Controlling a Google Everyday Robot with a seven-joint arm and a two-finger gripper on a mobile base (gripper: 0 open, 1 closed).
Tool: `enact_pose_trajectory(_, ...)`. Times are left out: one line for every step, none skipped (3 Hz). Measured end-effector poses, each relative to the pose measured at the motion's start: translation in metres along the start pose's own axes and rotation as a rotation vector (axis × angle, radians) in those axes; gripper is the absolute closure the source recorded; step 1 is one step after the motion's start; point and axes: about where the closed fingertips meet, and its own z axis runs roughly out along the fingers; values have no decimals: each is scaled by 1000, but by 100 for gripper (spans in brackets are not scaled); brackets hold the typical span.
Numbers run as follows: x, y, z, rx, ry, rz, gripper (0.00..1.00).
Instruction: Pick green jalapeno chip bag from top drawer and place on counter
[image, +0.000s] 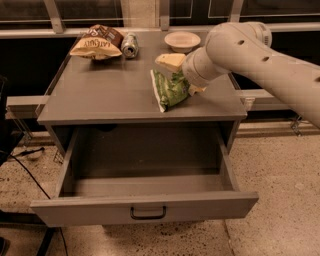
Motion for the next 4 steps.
enact_pose_trajectory(2, -7, -3, -7, 15, -7, 0)
enact_pose_trajectory(6, -13, -11, -11, 40, -15, 0)
enact_pose_trajectory(13, -20, -26, -2, 75, -26, 0)
enact_pose_trajectory(13, -20, -26, -2, 75, -26, 0)
